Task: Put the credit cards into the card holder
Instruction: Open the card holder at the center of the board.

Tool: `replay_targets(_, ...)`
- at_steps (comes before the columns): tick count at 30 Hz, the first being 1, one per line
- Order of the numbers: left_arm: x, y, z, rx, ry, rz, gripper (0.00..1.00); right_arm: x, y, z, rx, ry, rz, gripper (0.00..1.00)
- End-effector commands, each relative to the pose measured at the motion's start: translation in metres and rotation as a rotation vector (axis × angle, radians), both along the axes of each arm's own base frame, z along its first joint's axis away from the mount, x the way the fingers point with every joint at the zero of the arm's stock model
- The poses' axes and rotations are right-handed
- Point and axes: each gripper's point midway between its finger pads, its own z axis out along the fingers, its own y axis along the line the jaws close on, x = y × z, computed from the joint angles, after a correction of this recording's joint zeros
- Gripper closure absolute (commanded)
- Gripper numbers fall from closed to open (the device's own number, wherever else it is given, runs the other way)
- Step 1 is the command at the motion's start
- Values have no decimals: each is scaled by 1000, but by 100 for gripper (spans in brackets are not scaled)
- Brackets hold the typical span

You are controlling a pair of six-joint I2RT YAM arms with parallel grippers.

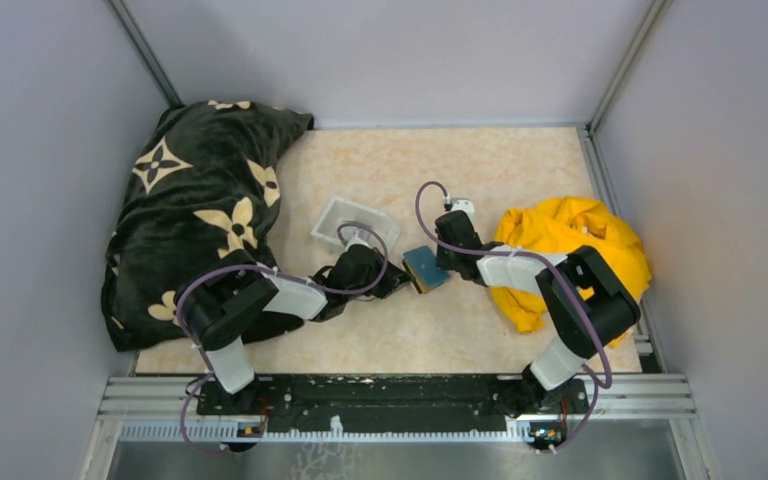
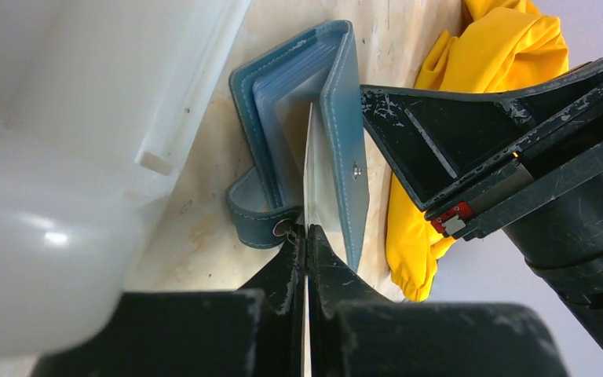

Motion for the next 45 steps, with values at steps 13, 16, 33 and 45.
replay_targets(13,23,-16,32,-39,-151,-8,100,-40,6,-33,-32,163,91,93)
replay_targets(16,24,-19,39,-46,-171,-13,100,-42,10,-32,-35,166,104,93)
replay_targets(33,24,-28,47,-88,-189,-42,100,-60,3,-48,-65,232,95,92)
replay_targets(45,26,-36,47,-85,-202,-57,100,-57,-31,-50,-42,228,-48,92)
